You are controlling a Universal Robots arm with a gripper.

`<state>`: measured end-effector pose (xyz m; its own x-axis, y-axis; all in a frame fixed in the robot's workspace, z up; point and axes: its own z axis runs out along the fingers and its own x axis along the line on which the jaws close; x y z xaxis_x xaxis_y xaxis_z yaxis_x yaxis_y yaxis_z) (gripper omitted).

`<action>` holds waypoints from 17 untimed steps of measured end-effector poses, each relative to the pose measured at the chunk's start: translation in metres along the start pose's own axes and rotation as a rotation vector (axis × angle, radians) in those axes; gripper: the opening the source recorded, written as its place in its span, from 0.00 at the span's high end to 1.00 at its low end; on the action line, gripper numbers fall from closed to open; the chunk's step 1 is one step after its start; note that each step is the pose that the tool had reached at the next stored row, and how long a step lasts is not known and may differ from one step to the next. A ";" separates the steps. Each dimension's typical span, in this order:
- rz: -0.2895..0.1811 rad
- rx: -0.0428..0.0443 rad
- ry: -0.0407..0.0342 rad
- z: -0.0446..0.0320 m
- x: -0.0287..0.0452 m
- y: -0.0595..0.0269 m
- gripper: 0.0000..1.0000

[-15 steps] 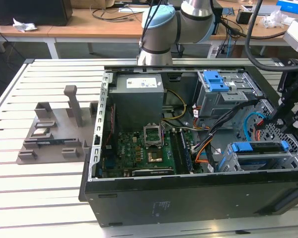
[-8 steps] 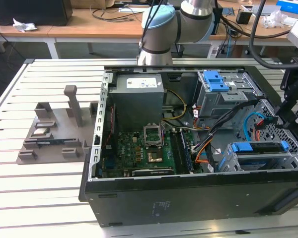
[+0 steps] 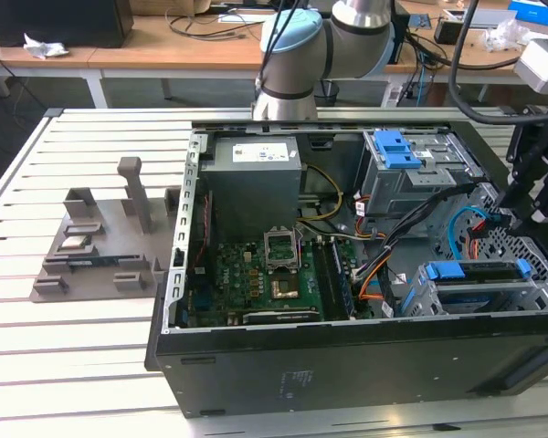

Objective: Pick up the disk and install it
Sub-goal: 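Insert the first disk wire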

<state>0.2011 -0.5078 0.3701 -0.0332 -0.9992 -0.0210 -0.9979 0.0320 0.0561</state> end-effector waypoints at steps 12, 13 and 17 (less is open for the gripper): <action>0.000 0.0001 0.0044 0.0120 -0.0039 -0.0005 0.66; 0.000 0.0002 0.0046 0.0119 -0.0038 -0.0005 0.72; 0.000 0.0002 0.0050 0.0119 -0.0033 -0.0006 0.83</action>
<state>0.2011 -0.5042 0.3582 -0.0333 -0.9993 -0.0160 -0.9979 0.0323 0.0559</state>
